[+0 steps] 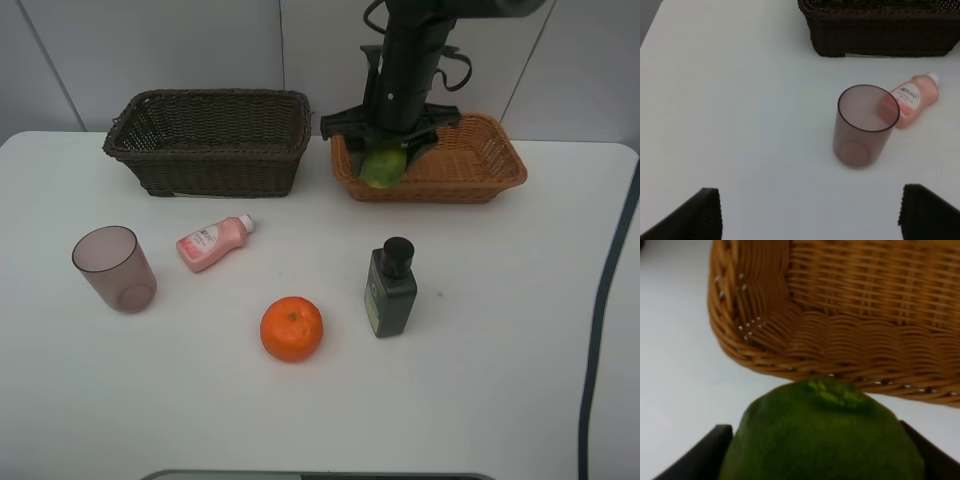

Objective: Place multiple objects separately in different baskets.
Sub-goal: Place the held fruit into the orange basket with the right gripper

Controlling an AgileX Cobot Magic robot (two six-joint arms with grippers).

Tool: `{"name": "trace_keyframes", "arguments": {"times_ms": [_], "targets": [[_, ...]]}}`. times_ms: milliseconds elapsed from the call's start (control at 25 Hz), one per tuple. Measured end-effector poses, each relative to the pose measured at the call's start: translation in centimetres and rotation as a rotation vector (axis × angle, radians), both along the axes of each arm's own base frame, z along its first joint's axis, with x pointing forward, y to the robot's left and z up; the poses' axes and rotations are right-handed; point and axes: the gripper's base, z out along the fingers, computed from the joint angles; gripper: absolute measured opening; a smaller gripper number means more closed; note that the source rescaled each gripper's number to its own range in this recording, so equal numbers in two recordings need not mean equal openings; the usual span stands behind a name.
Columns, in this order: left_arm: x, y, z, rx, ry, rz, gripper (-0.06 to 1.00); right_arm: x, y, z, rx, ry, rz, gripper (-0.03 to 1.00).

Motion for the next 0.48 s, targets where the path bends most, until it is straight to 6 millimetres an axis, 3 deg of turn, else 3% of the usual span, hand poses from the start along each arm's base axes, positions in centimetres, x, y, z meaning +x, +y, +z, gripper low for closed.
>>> {"name": "trace_keyframes", "arguments": {"times_ms": [480], "targets": [[0.0, 0.0, 0.0, 0.000, 0.000, 0.000, 0.92, 3.8, -6.1, 0.3, 0.009, -0.136, -0.088, 0.43]]}}
